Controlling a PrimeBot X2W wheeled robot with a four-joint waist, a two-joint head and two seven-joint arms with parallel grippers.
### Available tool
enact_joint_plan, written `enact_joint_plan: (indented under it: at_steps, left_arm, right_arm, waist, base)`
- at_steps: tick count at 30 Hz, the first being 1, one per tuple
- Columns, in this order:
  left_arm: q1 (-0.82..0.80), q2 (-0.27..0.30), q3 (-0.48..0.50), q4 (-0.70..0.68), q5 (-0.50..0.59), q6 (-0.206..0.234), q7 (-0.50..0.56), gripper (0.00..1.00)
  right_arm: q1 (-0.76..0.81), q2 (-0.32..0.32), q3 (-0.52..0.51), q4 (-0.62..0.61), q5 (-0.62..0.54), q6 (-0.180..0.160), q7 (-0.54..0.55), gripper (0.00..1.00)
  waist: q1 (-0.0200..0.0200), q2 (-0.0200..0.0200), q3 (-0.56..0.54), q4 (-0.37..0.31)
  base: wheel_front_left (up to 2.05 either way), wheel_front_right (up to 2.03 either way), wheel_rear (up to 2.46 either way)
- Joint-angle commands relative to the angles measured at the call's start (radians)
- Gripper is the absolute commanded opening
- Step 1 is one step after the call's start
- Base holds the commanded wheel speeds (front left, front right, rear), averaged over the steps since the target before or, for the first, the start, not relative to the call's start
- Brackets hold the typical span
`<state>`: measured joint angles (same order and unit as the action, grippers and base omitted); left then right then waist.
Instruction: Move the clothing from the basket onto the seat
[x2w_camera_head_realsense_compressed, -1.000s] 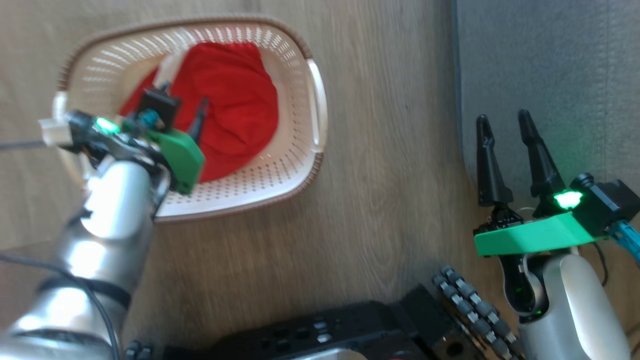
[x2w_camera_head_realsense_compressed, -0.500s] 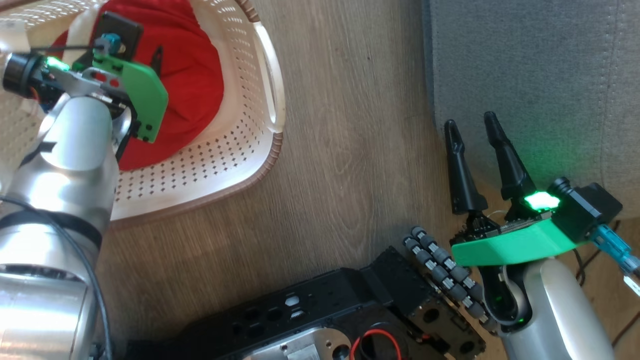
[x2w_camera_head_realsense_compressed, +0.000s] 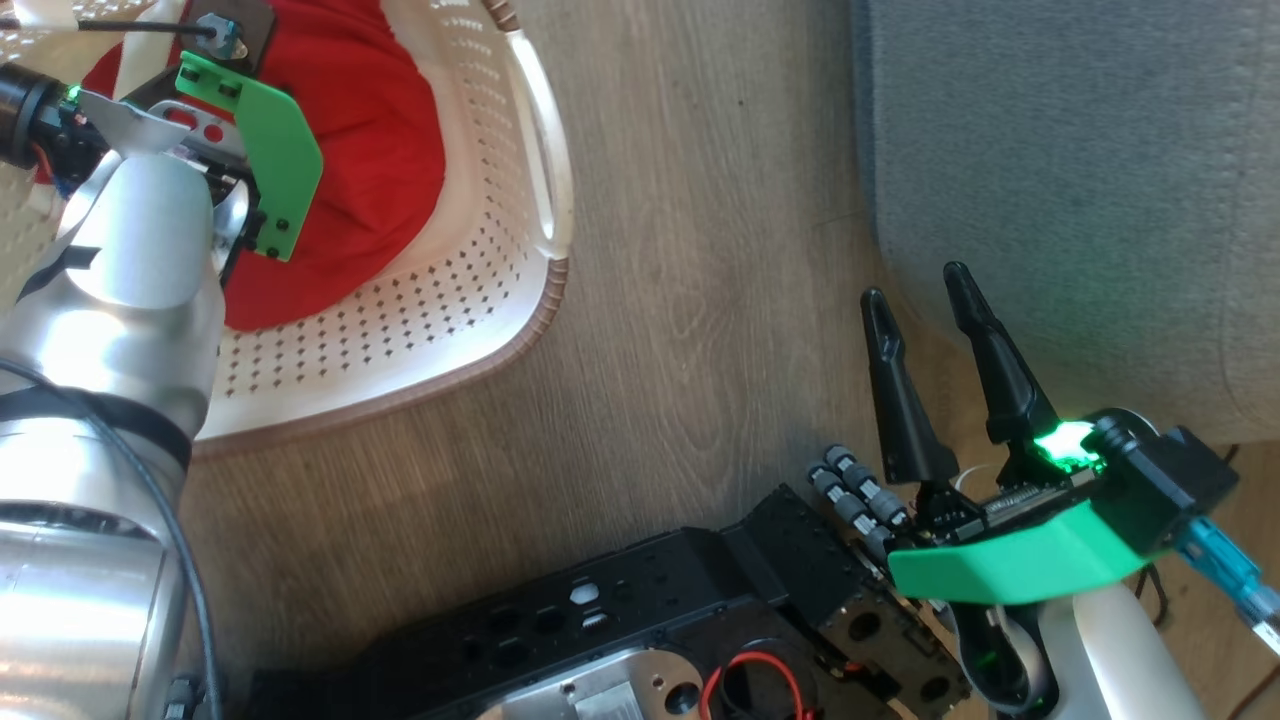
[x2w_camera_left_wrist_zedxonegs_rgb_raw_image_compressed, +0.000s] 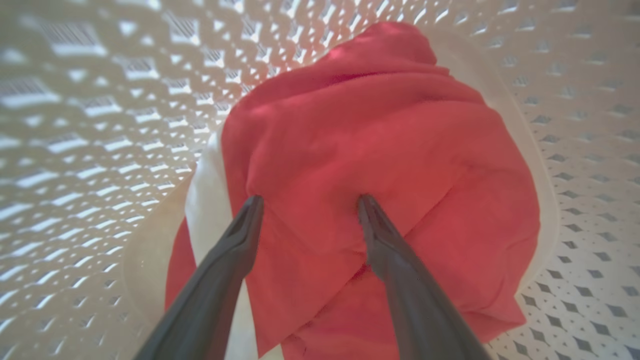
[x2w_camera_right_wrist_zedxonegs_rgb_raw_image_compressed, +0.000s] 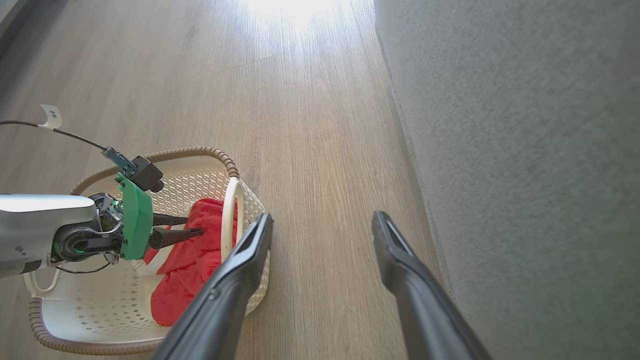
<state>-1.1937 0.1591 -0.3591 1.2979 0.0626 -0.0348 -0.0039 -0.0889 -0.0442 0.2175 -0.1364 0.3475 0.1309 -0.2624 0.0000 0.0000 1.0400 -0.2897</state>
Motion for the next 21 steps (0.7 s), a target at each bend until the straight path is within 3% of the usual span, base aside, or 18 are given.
enact_joint_plan:
  at_steps: [1,14,21]
  left_arm:
    - [0.010,0.033,0.001,-0.008,0.004,-0.002,0.012,1.00]
    - [0.024,0.028,-0.028,-0.007,-0.008,-0.026,0.047,1.00]
    - [0.036,0.062,-0.020,-0.007,-0.023,0.042,0.064,1.00]
  right_arm:
    - [0.072,-0.006,0.024,-0.037,-0.016,0.000,0.001,1.00]
    - [0.110,-0.006,0.026,-0.091,-0.064,0.000,0.001,1.00]
    - [0.109,-0.006,0.020,-0.096,-0.071,0.000,0.001,1.00]
  waist:
    - [0.0000,0.0000,0.004,0.011]
    - [0.0000,0.0000,0.017,0.043]
    - [0.0000,0.0000,0.021,0.057]
  base:
    - [0.00,0.00,0.00]
    - [0.00,0.00,0.00]
    - [0.00,0.00,0.00]
